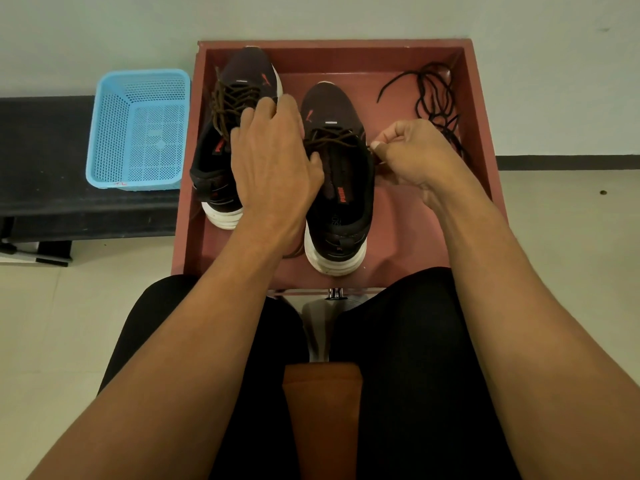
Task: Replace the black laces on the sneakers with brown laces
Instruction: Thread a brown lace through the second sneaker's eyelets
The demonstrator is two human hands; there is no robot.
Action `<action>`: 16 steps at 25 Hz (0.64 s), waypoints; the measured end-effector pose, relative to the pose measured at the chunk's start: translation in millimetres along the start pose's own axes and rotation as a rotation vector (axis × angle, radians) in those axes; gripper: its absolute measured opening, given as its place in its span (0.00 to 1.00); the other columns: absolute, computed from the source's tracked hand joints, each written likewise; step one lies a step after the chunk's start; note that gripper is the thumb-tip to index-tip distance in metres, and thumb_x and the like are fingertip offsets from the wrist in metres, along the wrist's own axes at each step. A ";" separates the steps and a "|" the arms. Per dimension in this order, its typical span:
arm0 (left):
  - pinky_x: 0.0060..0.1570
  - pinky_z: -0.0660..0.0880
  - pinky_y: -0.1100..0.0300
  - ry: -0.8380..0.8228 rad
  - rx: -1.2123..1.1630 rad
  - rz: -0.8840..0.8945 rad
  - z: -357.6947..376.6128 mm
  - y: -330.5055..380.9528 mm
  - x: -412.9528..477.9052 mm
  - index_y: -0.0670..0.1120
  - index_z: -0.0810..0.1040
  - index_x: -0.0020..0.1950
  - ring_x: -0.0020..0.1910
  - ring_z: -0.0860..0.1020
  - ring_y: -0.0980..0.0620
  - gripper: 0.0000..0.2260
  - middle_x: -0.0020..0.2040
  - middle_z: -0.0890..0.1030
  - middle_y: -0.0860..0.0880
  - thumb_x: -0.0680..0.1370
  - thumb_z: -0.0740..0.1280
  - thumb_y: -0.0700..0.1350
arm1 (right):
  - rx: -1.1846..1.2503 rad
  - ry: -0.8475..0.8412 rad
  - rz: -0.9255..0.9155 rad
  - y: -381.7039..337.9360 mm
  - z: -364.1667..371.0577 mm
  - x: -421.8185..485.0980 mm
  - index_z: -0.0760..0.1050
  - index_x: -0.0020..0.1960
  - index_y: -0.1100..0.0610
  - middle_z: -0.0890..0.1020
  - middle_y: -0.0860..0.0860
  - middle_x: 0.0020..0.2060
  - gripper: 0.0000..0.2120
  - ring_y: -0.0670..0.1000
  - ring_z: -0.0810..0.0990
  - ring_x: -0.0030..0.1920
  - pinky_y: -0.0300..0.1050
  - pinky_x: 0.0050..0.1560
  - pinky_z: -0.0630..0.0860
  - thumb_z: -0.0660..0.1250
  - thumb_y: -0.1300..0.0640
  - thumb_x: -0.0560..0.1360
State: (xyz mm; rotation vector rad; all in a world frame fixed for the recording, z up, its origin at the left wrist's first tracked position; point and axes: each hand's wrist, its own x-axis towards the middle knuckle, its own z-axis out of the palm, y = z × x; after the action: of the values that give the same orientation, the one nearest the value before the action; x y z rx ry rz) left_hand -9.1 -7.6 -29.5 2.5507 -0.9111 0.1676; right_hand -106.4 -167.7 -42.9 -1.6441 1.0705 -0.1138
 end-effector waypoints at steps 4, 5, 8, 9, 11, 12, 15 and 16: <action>0.41 0.76 0.51 -0.115 -0.029 -0.163 -1.1 -3.9 -2.6 0.46 0.79 0.44 0.47 0.81 0.44 0.14 0.43 0.81 0.47 0.76 0.73 0.56 | -0.059 -0.004 0.091 5.2 -6.0 -0.5 0.76 0.45 0.55 0.85 0.58 0.42 0.10 0.49 0.85 0.33 0.50 0.35 0.86 0.64 0.63 0.84; 0.41 0.73 0.52 -0.143 -0.016 -0.196 -1.3 -5.3 -3.2 0.46 0.80 0.44 0.47 0.80 0.43 0.16 0.43 0.81 0.47 0.76 0.73 0.59 | -0.123 0.000 0.130 4.6 -8.1 -2.0 0.76 0.45 0.56 0.86 0.59 0.43 0.10 0.50 0.84 0.32 0.45 0.32 0.83 0.63 0.64 0.84; 0.41 0.73 0.51 -0.206 0.018 -0.226 -1.1 -6.4 -5.5 0.45 0.81 0.45 0.46 0.80 0.43 0.21 0.44 0.80 0.46 0.76 0.70 0.64 | -0.521 0.012 0.145 5.3 -15.6 1.0 0.82 0.48 0.59 0.87 0.60 0.47 0.05 0.56 0.85 0.39 0.48 0.40 0.83 0.67 0.64 0.79; 0.41 0.74 0.51 -0.231 0.041 -0.216 -1.4 -6.2 -6.7 0.45 0.81 0.47 0.47 0.80 0.42 0.22 0.44 0.79 0.45 0.77 0.69 0.64 | -0.614 0.028 0.108 3.7 -16.5 -0.2 0.83 0.51 0.58 0.86 0.59 0.50 0.05 0.58 0.85 0.46 0.48 0.45 0.82 0.69 0.62 0.77; 0.43 0.73 0.49 -0.301 0.105 -0.190 -2.2 -5.1 -9.7 0.43 0.81 0.52 0.49 0.81 0.38 0.23 0.48 0.80 0.42 0.80 0.66 0.64 | -0.655 0.067 -0.011 -1.3 -17.2 -3.8 0.83 0.51 0.52 0.85 0.55 0.53 0.05 0.58 0.84 0.54 0.45 0.51 0.78 0.71 0.57 0.76; 0.44 0.72 0.48 -0.334 0.129 -0.180 -2.3 -4.4 -11.0 0.42 0.81 0.54 0.51 0.81 0.36 0.24 0.50 0.81 0.41 0.81 0.64 0.64 | -0.641 0.088 -0.098 -3.7 -16.5 -5.3 0.83 0.52 0.49 0.84 0.53 0.55 0.06 0.56 0.83 0.57 0.43 0.52 0.76 0.72 0.54 0.76; 0.47 0.70 0.48 -0.404 0.139 -0.176 -3.6 0.9 -13.1 0.41 0.79 0.59 0.55 0.80 0.34 0.23 0.56 0.80 0.38 0.84 0.60 0.61 | -0.616 0.099 -0.343 -10.8 -13.6 -9.0 0.86 0.58 0.45 0.82 0.51 0.60 0.10 0.51 0.81 0.60 0.45 0.57 0.76 0.75 0.49 0.77; 0.47 0.69 0.48 -0.418 0.128 -0.183 -3.8 2.6 -12.9 0.40 0.79 0.59 0.56 0.80 0.34 0.23 0.57 0.80 0.38 0.85 0.59 0.60 | -0.619 0.100 -0.386 -12.2 -12.5 -8.9 0.87 0.56 0.44 0.82 0.49 0.57 0.08 0.49 0.81 0.58 0.46 0.57 0.78 0.76 0.49 0.77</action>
State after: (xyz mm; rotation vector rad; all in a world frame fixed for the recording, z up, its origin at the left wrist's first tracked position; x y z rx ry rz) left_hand -20.6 -0.4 -28.3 2.8278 -0.8218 -0.3877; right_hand -111.6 -171.0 -24.4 -2.4195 0.8952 -0.1246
